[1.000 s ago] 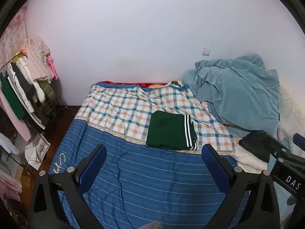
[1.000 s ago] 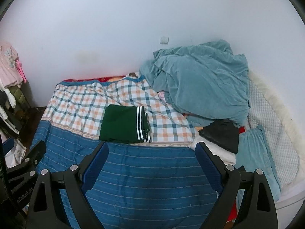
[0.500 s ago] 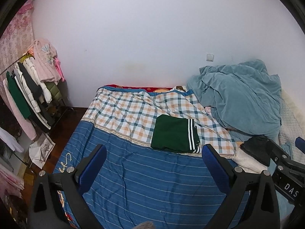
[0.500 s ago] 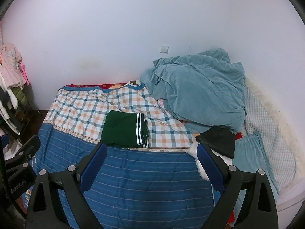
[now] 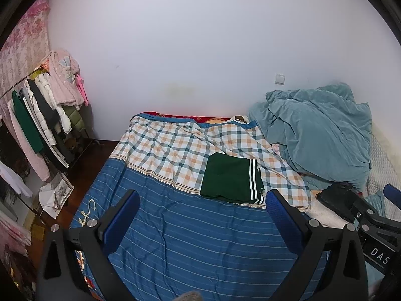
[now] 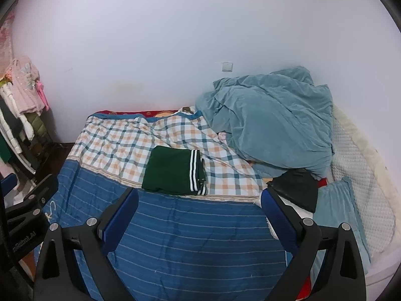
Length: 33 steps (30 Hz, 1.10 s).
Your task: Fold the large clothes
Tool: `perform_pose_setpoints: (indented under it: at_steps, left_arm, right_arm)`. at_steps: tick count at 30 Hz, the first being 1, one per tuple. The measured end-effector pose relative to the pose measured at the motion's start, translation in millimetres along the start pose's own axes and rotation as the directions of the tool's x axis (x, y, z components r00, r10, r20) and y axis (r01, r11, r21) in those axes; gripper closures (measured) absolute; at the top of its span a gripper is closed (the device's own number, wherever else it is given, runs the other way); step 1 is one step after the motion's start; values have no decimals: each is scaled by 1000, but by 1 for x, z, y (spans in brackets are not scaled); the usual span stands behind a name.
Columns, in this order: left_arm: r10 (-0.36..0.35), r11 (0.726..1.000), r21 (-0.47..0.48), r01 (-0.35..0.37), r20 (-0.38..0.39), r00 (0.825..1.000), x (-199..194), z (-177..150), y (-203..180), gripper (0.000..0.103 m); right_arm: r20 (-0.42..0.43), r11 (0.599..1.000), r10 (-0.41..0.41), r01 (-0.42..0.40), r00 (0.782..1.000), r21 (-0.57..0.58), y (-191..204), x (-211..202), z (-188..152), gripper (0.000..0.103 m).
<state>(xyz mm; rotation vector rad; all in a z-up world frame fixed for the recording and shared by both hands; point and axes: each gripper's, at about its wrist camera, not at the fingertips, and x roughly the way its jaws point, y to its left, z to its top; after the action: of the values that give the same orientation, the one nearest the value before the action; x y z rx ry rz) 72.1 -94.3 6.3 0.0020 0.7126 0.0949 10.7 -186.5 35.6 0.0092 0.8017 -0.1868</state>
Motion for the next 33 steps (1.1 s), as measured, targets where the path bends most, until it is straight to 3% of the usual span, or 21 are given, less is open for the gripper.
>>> perform_pose_setpoints:
  at_steps: [33]
  left_arm:
    - [-4, 1000, 0, 4, 7, 1000, -3, 5, -7, 0]
  right_arm:
    - [-2, 1000, 25, -25, 1000, -1, -4, 9, 3, 3]
